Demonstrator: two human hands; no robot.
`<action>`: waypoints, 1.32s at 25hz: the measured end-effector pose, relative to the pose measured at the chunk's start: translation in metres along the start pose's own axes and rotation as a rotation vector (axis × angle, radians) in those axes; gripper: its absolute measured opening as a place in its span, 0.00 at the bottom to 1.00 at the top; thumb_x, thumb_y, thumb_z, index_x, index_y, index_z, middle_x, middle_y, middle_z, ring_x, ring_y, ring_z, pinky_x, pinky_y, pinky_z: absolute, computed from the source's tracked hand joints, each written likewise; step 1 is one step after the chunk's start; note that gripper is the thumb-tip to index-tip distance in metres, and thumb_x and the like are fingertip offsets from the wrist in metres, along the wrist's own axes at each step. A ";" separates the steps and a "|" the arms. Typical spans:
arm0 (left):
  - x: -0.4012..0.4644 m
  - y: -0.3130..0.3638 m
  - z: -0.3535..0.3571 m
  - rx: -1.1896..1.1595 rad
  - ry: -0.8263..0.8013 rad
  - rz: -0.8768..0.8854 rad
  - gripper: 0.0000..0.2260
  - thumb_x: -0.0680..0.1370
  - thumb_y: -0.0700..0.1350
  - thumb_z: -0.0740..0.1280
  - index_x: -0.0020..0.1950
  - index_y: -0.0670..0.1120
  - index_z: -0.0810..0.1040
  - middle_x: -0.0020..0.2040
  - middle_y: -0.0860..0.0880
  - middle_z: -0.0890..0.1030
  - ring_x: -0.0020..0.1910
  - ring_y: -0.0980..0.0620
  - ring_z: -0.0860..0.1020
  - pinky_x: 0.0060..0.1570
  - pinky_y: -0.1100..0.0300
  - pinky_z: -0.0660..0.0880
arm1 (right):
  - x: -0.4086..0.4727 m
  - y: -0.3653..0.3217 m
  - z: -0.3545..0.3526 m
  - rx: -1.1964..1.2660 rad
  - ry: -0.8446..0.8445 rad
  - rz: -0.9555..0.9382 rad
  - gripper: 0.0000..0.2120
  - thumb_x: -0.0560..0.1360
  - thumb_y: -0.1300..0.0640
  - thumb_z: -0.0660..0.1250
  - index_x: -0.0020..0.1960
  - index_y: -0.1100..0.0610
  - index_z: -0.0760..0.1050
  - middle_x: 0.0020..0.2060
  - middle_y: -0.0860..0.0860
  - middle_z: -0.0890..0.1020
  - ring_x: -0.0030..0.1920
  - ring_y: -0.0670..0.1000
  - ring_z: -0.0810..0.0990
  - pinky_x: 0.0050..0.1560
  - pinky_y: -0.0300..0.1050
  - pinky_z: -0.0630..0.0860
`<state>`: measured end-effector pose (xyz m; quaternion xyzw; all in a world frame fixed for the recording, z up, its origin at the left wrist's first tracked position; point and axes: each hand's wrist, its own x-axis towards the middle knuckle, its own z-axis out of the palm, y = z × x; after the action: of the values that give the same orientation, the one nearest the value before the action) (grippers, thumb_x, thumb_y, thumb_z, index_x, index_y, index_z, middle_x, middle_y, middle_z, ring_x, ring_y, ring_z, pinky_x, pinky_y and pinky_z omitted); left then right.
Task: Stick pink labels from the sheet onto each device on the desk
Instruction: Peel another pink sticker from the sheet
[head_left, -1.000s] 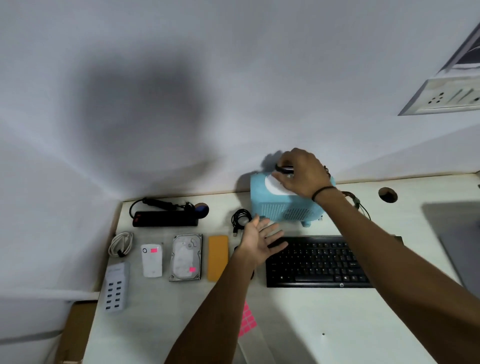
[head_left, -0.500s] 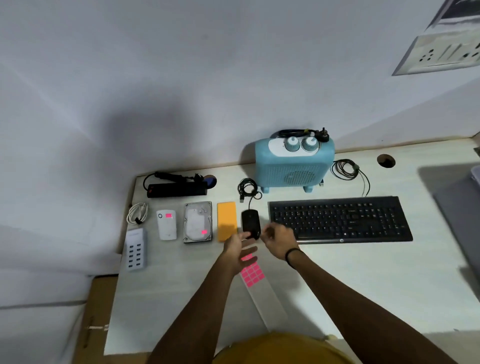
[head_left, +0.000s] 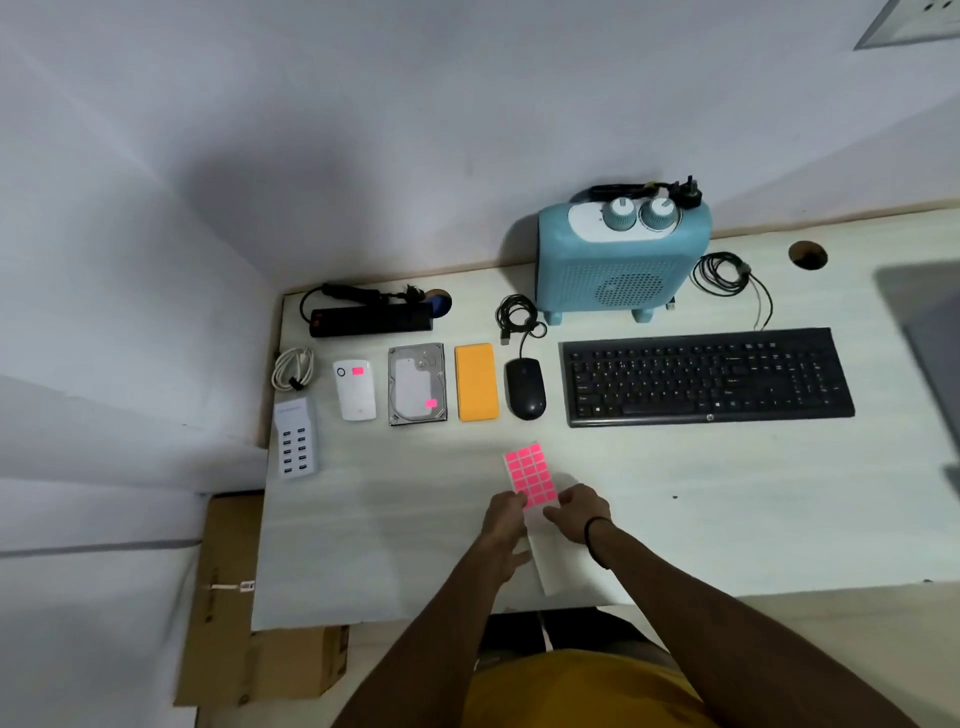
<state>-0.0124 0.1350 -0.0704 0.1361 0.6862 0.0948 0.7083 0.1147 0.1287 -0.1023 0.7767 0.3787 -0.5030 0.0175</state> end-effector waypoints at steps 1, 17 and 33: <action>0.001 0.000 -0.001 -0.017 -0.017 0.004 0.13 0.82 0.49 0.59 0.60 0.48 0.80 0.58 0.45 0.83 0.56 0.45 0.80 0.46 0.53 0.76 | -0.001 -0.002 0.001 -0.014 -0.013 0.002 0.16 0.76 0.51 0.68 0.60 0.58 0.79 0.57 0.55 0.83 0.58 0.56 0.80 0.53 0.42 0.74; -0.034 0.051 0.153 0.303 -0.189 0.407 0.05 0.79 0.40 0.69 0.52 0.47 0.84 0.46 0.47 0.88 0.42 0.50 0.85 0.38 0.59 0.79 | -0.072 0.080 -0.157 0.659 0.568 -0.017 0.05 0.76 0.52 0.70 0.49 0.53 0.82 0.41 0.51 0.84 0.43 0.52 0.81 0.40 0.39 0.74; -0.111 0.035 0.554 0.589 -0.340 0.838 0.09 0.77 0.36 0.71 0.47 0.49 0.86 0.47 0.49 0.87 0.45 0.51 0.85 0.51 0.54 0.84 | -0.110 0.348 -0.435 0.768 1.031 0.014 0.07 0.73 0.59 0.72 0.50 0.52 0.78 0.40 0.53 0.85 0.44 0.51 0.80 0.51 0.42 0.75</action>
<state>0.5376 0.0975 0.0572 0.6046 0.4461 0.1496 0.6427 0.6365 -0.0048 0.0765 0.8723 0.1263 -0.1647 -0.4427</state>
